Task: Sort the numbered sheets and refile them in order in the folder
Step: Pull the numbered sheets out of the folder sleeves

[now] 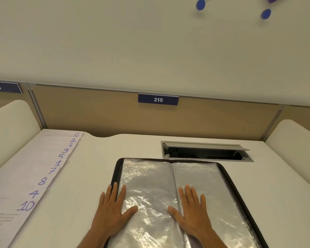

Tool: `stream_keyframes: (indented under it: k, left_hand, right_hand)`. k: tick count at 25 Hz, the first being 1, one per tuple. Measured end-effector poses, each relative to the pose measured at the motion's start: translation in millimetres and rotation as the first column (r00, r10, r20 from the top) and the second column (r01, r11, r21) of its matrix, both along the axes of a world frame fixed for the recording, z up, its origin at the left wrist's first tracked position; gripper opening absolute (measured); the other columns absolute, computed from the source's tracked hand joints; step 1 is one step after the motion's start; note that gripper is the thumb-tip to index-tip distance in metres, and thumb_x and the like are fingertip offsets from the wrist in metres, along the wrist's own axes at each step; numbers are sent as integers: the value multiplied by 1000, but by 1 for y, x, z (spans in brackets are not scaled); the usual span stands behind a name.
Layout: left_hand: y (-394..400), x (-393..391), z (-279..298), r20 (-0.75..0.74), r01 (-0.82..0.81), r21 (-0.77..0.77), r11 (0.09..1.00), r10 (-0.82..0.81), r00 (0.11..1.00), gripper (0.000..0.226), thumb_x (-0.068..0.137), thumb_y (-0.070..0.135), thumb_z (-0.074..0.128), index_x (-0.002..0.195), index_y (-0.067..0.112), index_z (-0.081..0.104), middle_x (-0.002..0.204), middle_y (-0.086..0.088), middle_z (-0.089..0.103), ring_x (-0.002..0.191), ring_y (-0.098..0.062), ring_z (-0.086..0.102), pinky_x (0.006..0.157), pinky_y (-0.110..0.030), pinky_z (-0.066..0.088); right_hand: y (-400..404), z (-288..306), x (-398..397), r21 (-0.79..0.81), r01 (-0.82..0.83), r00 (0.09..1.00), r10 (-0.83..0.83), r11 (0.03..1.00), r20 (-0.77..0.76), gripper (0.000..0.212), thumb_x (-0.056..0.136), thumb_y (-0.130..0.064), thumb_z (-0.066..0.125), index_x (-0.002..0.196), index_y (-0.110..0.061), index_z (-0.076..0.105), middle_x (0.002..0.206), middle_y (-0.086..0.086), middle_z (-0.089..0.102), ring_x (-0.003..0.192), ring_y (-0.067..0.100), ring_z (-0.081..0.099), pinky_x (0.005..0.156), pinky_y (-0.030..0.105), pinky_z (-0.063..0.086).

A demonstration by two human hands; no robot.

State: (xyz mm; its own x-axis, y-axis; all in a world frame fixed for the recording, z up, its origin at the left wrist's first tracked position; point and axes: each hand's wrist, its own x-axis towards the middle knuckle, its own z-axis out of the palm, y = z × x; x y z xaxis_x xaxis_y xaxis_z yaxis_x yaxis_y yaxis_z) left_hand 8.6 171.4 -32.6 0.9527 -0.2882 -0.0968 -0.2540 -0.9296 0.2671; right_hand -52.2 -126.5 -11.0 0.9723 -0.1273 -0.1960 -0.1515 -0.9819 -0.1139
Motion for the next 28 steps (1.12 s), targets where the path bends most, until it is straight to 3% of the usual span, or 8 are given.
stream_keyframes:
  k: [7, 16, 28]
  left_hand:
    - [-31, 1, 1, -18, 13, -38, 999, -13, 1000, 120, 61, 99, -13, 157, 27, -13, 162, -3, -26, 149, -21, -27, 120, -39, -12]
    - [-131, -8, -2, 7, 65, -39, 997, -64, 998, 126, 58, 97, -21, 159, 22, -6, 164, -9, -19, 150, -26, -22, 120, -41, -10]
    - [-245, -18, -3, 21, 78, -37, 996, -77, 997, 117, 62, 94, -23, 154, 21, -18, 161, -8, -26, 143, -23, -32, 110, -33, -27]
  right_hand:
    - [-33, -3, -6, -18, -2, 999, 2, 1000, 35, 97, 74, -93, -7, 149, -34, -27, 161, -1, -31, 148, 21, -31, 109, 44, -30]
    - [-132, -7, -24, -33, 39, 999, -38, 999, 30, 102, 74, -93, -9, 156, -32, -19, 162, -4, -29, 148, 18, -30, 118, 49, -19]
    - [-246, -8, -30, -42, 46, 998, -44, 998, 36, 100, 73, -93, -9, 154, -35, -21, 160, -8, -31, 149, 15, -29, 120, 45, -17]
